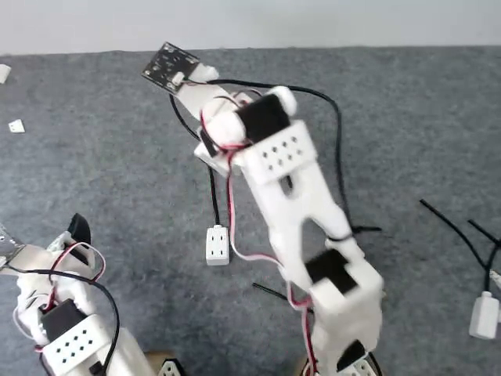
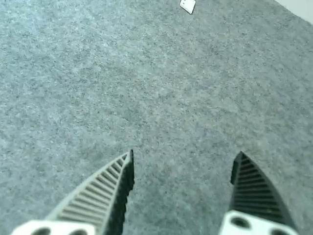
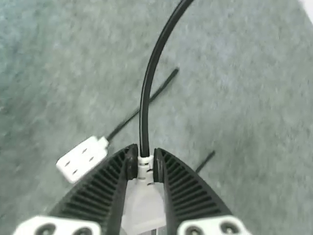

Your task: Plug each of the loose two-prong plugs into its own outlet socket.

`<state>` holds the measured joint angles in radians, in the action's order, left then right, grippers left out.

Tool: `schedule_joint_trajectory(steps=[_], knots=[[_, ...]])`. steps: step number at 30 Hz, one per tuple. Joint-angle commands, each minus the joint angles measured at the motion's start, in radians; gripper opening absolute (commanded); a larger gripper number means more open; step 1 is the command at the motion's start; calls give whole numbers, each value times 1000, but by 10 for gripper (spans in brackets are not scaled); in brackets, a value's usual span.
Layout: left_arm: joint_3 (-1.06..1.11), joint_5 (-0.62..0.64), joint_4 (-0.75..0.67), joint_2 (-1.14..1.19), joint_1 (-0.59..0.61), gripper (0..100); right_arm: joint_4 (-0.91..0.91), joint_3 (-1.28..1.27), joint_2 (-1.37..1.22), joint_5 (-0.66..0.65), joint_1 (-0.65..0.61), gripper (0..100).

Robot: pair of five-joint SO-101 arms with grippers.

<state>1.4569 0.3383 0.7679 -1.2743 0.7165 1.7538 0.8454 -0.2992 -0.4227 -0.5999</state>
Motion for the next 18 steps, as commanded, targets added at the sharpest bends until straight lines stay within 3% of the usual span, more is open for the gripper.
schedule_joint_trajectory(steps=[1,11,18], knots=[[-12,6,-29,-12,-5,301,44,-146,257,29,12,8],[-10,6,-29,-12,-6,301,-4,-606,584,63,191,9],[-10,6,-29,-12,-8,301,-363,-1066,651,94,314,9]])
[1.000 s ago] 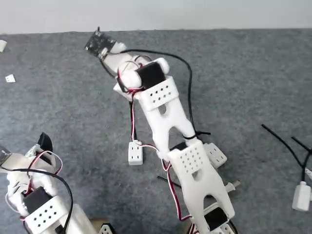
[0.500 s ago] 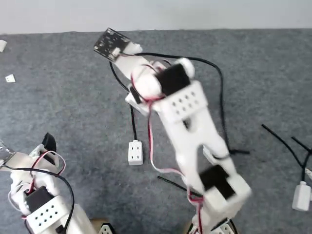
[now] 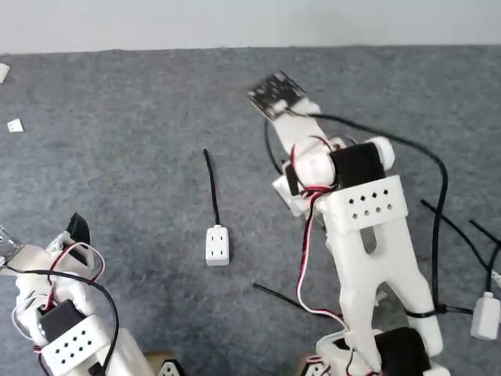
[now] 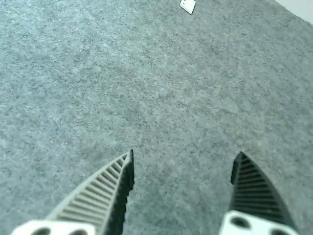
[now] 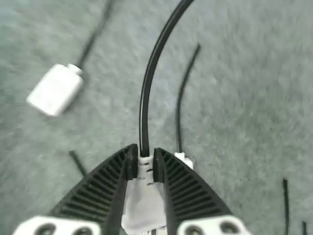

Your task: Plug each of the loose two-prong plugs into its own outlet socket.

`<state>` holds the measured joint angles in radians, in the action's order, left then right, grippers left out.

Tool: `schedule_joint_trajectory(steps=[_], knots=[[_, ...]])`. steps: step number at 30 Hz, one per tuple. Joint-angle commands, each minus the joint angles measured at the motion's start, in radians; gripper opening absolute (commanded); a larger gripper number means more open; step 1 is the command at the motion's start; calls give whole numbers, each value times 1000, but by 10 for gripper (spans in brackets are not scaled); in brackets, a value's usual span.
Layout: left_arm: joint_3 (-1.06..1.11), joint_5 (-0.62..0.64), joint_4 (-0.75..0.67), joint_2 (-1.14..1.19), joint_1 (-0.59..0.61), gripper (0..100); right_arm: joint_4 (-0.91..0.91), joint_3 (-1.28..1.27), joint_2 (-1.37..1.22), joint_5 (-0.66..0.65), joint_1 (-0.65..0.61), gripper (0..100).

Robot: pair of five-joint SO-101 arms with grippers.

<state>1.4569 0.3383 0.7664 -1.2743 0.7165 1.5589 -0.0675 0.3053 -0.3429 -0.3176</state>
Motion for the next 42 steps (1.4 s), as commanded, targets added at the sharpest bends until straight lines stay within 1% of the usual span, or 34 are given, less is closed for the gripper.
schedule_joint_trajectory(steps=[1,3,5,9,13,15,20,22,33,37,38,41,42], knots=[[-10,6,-28,-12,-12,301,-245,-221,48,14,33,9],[-8,3,-28,-12,-23,301,-401,-356,48,46,35,9],[-8,3,-28,-12,-23,301,-519,-468,48,60,35,9],[-4,3,-28,-12,-23,301,-633,-635,47,51,41,9],[-4,3,-28,-12,-23,301,-728,-749,47,-29,85,9],[-4,3,-28,-12,-23,301,-736,-773,47,-69,91,13],[-2,3,-28,-12,-23,301,-693,-781,41,-86,93,145],[-2,3,-28,-12,-23,301,-699,-779,21,-89,93,162],[-2,3,-28,-12,-23,301,-677,-744,-24,-97,99,103],[-2,3,-28,-12,-23,301,-633,-743,-25,-141,102,99],[-2,3,-28,-12,-23,301,-630,-743,-27,-140,107,87],[-2,3,-28,-12,-23,301,-625,-749,-27,-144,117,3],[-2,3,-28,-12,-23,301,-622,-755,-27,-146,117,9]])
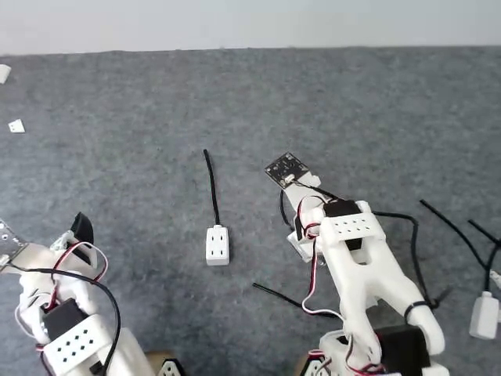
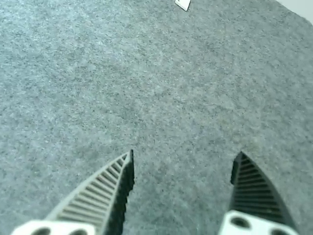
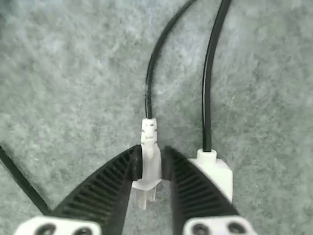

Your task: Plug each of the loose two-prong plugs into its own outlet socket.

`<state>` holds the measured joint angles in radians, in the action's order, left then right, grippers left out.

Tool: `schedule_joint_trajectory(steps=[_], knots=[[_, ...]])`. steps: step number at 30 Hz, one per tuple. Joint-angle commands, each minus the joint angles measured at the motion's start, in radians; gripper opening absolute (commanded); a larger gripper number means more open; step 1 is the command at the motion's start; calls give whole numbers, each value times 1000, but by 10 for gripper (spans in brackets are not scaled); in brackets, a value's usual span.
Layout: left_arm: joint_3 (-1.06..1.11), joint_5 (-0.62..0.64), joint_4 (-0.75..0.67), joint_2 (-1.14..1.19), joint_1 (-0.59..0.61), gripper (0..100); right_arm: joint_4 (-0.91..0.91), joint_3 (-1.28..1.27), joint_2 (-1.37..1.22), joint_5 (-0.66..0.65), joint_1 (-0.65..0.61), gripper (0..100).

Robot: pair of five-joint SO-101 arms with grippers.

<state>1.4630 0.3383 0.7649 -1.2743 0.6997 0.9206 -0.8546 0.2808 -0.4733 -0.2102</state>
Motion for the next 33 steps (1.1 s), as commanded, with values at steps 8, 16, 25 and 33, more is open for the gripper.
schedule_joint_trajectory(steps=[8,16,25,33], knots=[[-8,3,-26,-12,-6,301,62,17,-4,-54,-54,10],[-7,3,-26,-12,-6,301,90,5,-5,-57,-68,10],[-7,3,-26,-12,-6,301,88,6,-5,-51,-71,14],[-5,2,-26,-12,-6,301,116,58,-140,8,-77,10]])
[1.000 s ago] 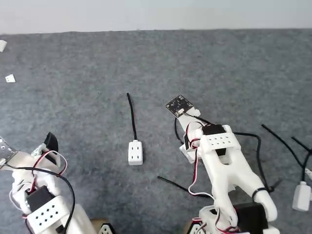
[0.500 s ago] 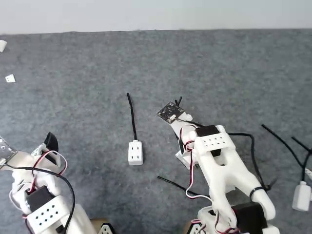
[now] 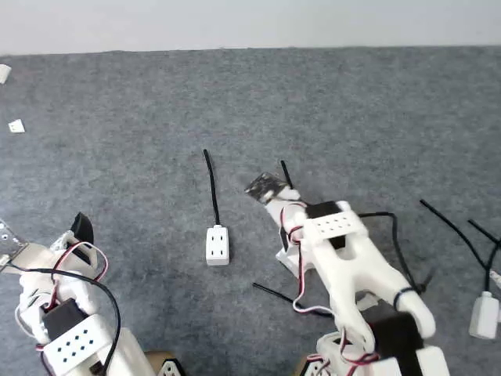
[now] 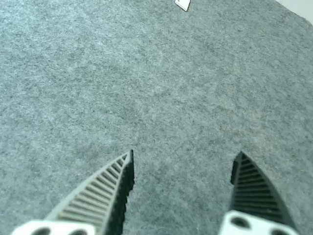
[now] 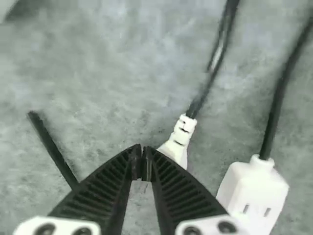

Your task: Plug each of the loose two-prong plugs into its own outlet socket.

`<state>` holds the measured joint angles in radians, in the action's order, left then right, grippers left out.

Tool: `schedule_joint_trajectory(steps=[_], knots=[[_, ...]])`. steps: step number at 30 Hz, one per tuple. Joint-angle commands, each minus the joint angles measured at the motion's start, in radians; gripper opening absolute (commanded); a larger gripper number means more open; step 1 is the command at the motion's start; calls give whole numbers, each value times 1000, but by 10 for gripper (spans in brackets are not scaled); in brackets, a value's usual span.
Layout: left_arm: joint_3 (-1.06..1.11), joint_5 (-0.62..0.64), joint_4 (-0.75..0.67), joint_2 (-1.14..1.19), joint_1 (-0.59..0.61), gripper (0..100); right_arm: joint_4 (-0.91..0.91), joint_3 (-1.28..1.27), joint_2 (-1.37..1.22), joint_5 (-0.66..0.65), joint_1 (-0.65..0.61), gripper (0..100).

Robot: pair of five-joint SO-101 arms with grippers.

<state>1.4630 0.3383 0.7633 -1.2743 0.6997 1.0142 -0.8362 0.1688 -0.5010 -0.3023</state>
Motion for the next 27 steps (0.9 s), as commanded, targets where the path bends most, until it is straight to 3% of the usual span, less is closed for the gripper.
schedule_joint_trajectory(steps=[1,6,15,23,27], knots=[[-5,2,-25,-12,-6,301,13,37,-24,48,18,10],[-5,2,-25,-12,-6,301,-41,32,33,78,16,10],[-5,2,-25,-12,-6,301,-48,-20,275,78,-114,14],[-5,2,-25,-12,-6,301,-160,-44,219,15,39,28],[-5,2,-25,-12,-6,301,-168,-41,148,-32,41,61]])
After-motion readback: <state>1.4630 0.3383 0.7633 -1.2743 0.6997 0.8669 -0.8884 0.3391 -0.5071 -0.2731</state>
